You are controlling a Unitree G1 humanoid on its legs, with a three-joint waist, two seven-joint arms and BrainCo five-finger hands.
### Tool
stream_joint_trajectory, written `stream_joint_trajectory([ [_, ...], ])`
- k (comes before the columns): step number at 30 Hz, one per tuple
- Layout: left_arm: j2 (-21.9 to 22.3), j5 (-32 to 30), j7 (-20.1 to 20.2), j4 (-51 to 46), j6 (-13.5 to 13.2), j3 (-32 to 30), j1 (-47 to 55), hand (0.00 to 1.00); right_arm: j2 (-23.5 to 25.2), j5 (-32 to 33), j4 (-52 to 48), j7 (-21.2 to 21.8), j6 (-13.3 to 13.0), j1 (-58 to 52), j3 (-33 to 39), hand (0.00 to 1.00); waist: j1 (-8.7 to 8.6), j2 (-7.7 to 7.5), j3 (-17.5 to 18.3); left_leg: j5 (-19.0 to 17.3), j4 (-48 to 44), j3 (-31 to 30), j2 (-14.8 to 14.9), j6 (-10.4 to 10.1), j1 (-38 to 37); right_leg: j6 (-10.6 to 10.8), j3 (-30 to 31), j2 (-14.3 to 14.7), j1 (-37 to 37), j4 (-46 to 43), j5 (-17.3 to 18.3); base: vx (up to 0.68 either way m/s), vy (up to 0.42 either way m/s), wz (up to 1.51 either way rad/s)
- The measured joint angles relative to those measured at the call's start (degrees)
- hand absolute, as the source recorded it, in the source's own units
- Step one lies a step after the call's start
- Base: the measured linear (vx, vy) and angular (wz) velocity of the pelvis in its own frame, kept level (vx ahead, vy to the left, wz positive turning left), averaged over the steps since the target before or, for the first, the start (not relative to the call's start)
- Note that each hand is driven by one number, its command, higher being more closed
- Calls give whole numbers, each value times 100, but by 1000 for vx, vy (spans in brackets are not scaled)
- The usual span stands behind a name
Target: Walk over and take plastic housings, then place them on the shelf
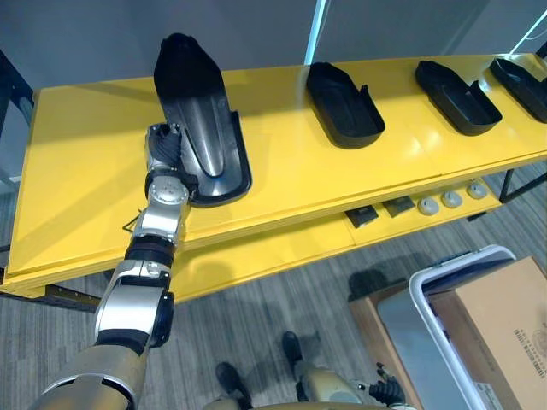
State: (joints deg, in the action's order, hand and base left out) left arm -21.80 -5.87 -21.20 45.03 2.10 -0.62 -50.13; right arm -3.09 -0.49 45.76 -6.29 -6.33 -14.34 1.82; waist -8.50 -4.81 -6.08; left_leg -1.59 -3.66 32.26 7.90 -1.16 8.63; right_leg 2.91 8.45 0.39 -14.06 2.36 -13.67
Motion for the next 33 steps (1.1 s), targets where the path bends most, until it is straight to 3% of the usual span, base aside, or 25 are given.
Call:
stream_joint_trajectory([
  [8,65,-179,-6,192,132,-242,-46,0,-92,-1,-198,-9,-37,-103,-55,0,87,135,-88,-494,-920,24,429,-15,370,-98,-35,172,1,119,-289,-7,34,-10],
  [17,-90,-393,-11,232,243,-670,-58,0,-151,1,-192,-6,-92,-137,-70,0,222,194,-126,-600,-1541,48,979,-126,642,-173,-14,474,4,224,-347,-23,-34,-4],
  [19,-148,-394,-12,222,243,-673,-65,0,-162,2,-198,-6,-97,-180,-84,0,299,188,-121,-592,-1688,56,1039,-175,723,-198,21,484,26,317,-241,-13,-44,-3],
  [20,-168,-395,-12,222,244,-689,-64,0,-162,7,-220,-7,-111,-228,-114,0,308,155,-107,-614,-1854,61,1043,-220,791,-253,15,427,46,319,90,-57,-84,-3],
  [21,-170,-420,-16,217,253,-802,-55,0,-256,11,-223,7,-115,-195,-144,0,321,253,-141,-679,-2114,66,1224,-319,897,-355,-67,506,21,328,142,-75,-92,-3],
  [24,-241,-511,-21,216,252,-890,-57,0,-271,14,-219,6,-117,-192,-225,0,324,243,-130,-652,-2252,63,1394,-363,920,-356,-292,567,34,328,142,-80,-59,-7],
  [29,-359,-518,-54,131,251,-886,-57,0,-262,15,-229,5,-135,-192,-224,0,322,232,-135,-661,-2268,71,1393,-346,941,-346,-346,543,25,329,145,-52,11,-2],
  [31,-418,-515,-148,-255,253,-871,-54,0,-252,15,-221,2,-133,-201,-224,0,329,210,-138,-660,-2268,59,1392,-346,979,-343,-352,539,5,329,145,-8,21,11],
  [33,-455,-513,-333,-1291,244,-772,33,0,-255,18,-218,-4,-142,-232,-222,0,429,206,-138,-657,-2268,-12,1371,-348,1041,-331,-385,533,-9,329,135,18,22,15],
])
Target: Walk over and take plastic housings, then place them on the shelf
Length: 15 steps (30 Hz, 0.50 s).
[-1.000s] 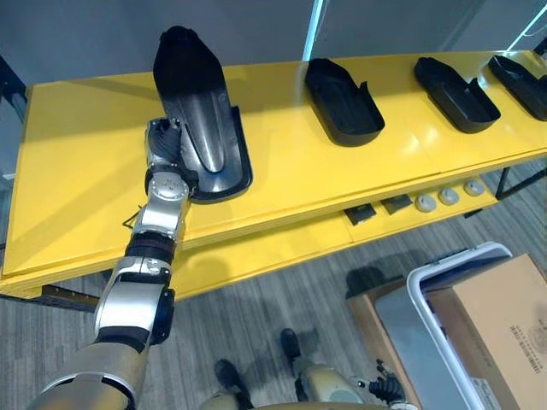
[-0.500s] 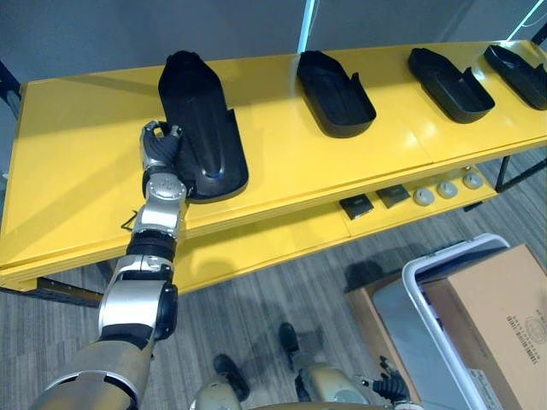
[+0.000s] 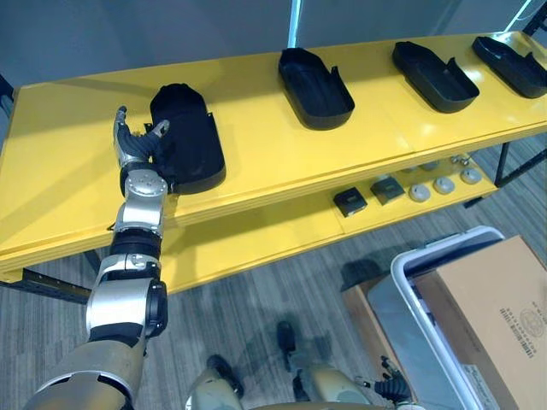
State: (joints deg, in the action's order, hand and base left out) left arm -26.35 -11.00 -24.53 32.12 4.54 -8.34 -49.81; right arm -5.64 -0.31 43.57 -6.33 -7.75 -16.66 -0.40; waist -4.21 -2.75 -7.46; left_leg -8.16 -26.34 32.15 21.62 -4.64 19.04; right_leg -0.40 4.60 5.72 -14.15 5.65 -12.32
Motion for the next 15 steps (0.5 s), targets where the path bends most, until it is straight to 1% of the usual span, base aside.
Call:
stream_joint_trajectory([
  [1,-13,-1,-82,-383,-15,37,84,0,-1,5,4,-2,-10,-4,0,0,6,0,0,1,0,-27,-10,0,12,6,-14,-2,0,0,-5,38,26,15],
  [3,-38,-141,-349,-2070,-171,148,655,0,-1,28,11,-6,-45,-9,0,0,8,1,0,2,35,-99,-65,-2,26,34,-109,-36,9,-1,-26,61,32,14],
  [4,-5,-194,-408,-2462,-236,148,839,0,-4,29,11,-6,-55,-11,1,0,10,4,1,5,43,-108,-76,-7,25,29,-130,-44,15,-1,-21,81,39,14],
  [5,131,-335,-513,-3084,-334,144,1183,0,-3,32,31,-9,-63,-11,3,0,23,5,1,11,54,-147,-98,-19,12,15,-160,-55,45,-1,-7,127,74,21],
  [6,442,-565,-622,-3737,-404,155,1740,0,3,32,56,-21,-76,-7,9,0,28,5,0,14,154,-199,-185,-17,-70,12,-205,-106,123,-2,-6,145,94,24],
  [8,774,-833,-695,-4242,-447,312,2463,0,3,30,126,-21,-84,-5,22,0,36,8,-1,11,262,-208,-291,-11,-195,66,-228,-178,222,-2,45,105,82,18],
  [9,830,-997,-694,-4458,-465,456,2727,0,6,31,168,-21,-87,3,28,0,49,6,0,-1,269,-216,-313,4,-207,81,-227,-193,239,-2,58,59,62,10],
  [11,862,-1380,-663,-4837,-599,797,3235,0,9,31,232,-21,-95,30,35,0,53,4,0,-10,323,-216,-382,21,-223,84,-223,-244,239,-2,69,40,55,6],
  [12,912,-1600,-610,-4986,-735,960,3538,0,7,27,279,-22,-94,68,40,0,52,5,0,-12,370,-197,-438,26,-264,101,-205,-283,252,-2,82,37,70,0],
  [13,947,-1782,-542,-5027,-831,1111,3784,100,6,24,305,-22,-96,82,41,0,51,5,-1,-18,405,-176,-472,35,-327,114,-178,-305,292,-2,94,33,67,-5],
  [15,934,-2038,-451,-5027,-901,1261,4044,100,5,14,351,-22,-99,114,41,0,53,3,0,-35,416,-139,-480,60,-386,157,-143,-311,318,-19,146,15,37,-6],
])
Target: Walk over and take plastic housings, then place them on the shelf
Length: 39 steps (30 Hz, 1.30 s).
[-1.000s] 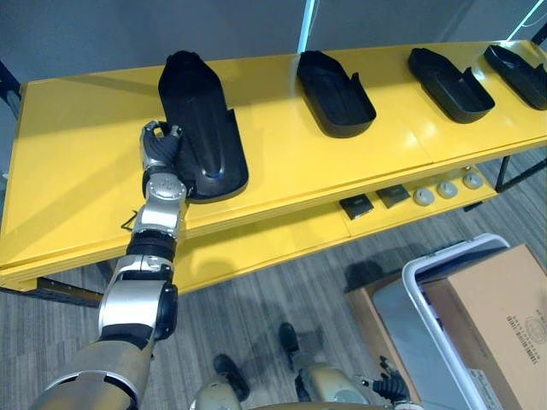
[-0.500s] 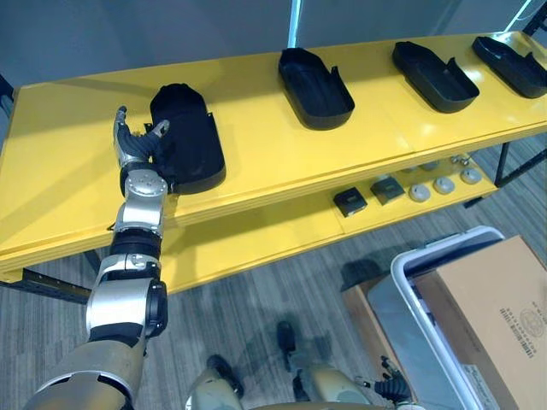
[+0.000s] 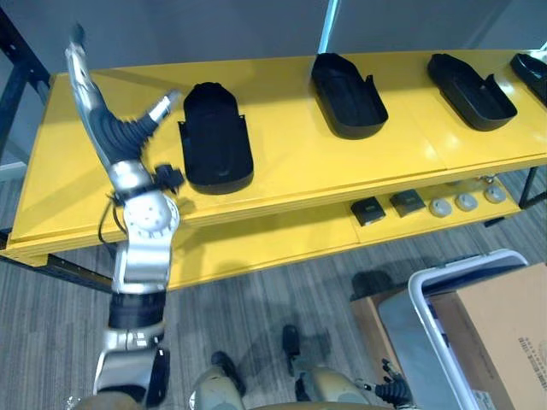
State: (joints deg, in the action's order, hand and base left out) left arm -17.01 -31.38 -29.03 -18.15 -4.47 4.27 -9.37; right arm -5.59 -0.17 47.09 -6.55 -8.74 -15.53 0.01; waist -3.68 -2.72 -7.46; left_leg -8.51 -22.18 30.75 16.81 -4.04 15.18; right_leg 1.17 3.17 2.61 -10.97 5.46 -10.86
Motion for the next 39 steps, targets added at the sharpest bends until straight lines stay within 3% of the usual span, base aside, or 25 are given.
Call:
stream_joint_trajectory([
  [6,-155,-715,457,204,-186,350,765,100,-23,-42,332,-9,-38,245,-1,0,-16,-5,-8,-5,204,-7,-171,16,-102,-4,96,-60,-33,-36,71,8,3,-6],
  [14,-254,-976,749,715,-234,357,815,100,-32,-54,468,-7,8,385,-9,0,-49,-5,-23,8,225,-5,-202,51,-135,43,134,-71,-34,-77,110,24,3,-2],
  [29,-377,-1220,904,1831,58,519,324,100,15,-99,475,-3,26,514,-17,0,-167,-113,-135,-41,308,-11,-287,64,-177,42,125,-128,-45,-152,197,4,-4,1],
  [39,-174,-1219,872,2353,207,520,-367,100,42,-106,318,-4,37,515,-38,0,-194,-153,-177,-124,176,28,-257,132,-98,73,171,-126,-138,-235,243,1,-11,-1],
])
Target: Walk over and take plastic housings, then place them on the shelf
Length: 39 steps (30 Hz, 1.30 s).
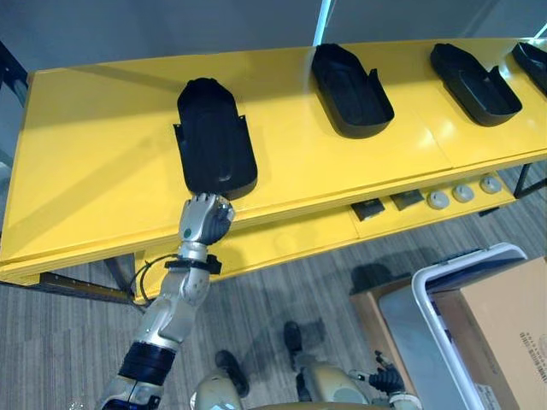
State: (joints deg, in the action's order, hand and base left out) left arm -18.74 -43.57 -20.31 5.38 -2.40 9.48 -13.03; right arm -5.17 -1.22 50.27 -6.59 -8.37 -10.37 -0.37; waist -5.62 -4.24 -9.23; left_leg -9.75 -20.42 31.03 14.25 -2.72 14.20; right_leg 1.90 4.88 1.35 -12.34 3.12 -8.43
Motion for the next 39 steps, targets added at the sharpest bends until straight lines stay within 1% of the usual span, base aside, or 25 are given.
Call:
stream_joint_trajectory([
  [2,33,2,-31,31,12,4,-28,100,0,-9,1,0,1,0,0,0,-1,0,0,-19,-10,5,1,-1,2,2,6,-3,-1,0,1,0,0,0],
  [3,71,4,-94,123,37,12,-116,100,0,-12,-2,-1,2,0,0,0,-3,0,0,-43,-18,5,1,-22,7,3,6,-4,-2,0,2,0,0,0],
  [9,176,9,-140,370,208,10,-436,100,2,-53,-17,-3,9,-1,0,0,-3,-12,-7,-90,-82,34,45,-22,37,3,29,15,-25,-1,3,-8,-36,-2],
  [13,186,13,-228,471,249,7,-652,100,11,-53,-68,-8,21,-1,0,0,-5,-27,-25,-114,-184,45,94,-2,146,1,55,43,-119,-15,-2,-10,-53,-5],
  [15,233,16,-236,544,373,-12,-763,100,28,-54,-162,-73,55,-12,0,0,-10,-28,-25,-127,-216,58,112,0,135,1,69,51,-106,-16,-2,2,-50,-4],
  [21,401,72,-236,669,560,-88,-998,100,35,-55,-229,-84,105,-12,1,0,-4,-29,-27,-211,-306,78,164,-7,155,1,97,74,-106,-15,-2,0,-52,-4],
  [29,442,277,-248,758,567,-108,-1148,100,32,-59,-281,-85,107,-18,2,0,10,-27,-68,-286,-405,76,209,-7,205,2,104,85,-121,-16,-3,-14,-56,-1],
  [33,459,353,-334,752,560,-111,-1202,100,37,-60,-391,-87,108,-28,1,0,16,-37,-132,-312,-465,74,245,13,226,1,93,98,-119,-16,-4,-18,-52,0],
  [38,491,465,-347,701,566,-124,-1202,100,38,-59,-395,-90,107,-27,1,0,21,-36,-132,-290,-470,48,255,19,229,-10,52,104,-109,-15,-12,-5,-66,2],
  [39,524,479,-344,633,604,-147,-1198,100,40,-59,-396,-91,107,-26,1,0,25,-35,-133,-283,-469,34,254,28,230,-11,30,103,-102,-15,-12,4,-60,5],
])
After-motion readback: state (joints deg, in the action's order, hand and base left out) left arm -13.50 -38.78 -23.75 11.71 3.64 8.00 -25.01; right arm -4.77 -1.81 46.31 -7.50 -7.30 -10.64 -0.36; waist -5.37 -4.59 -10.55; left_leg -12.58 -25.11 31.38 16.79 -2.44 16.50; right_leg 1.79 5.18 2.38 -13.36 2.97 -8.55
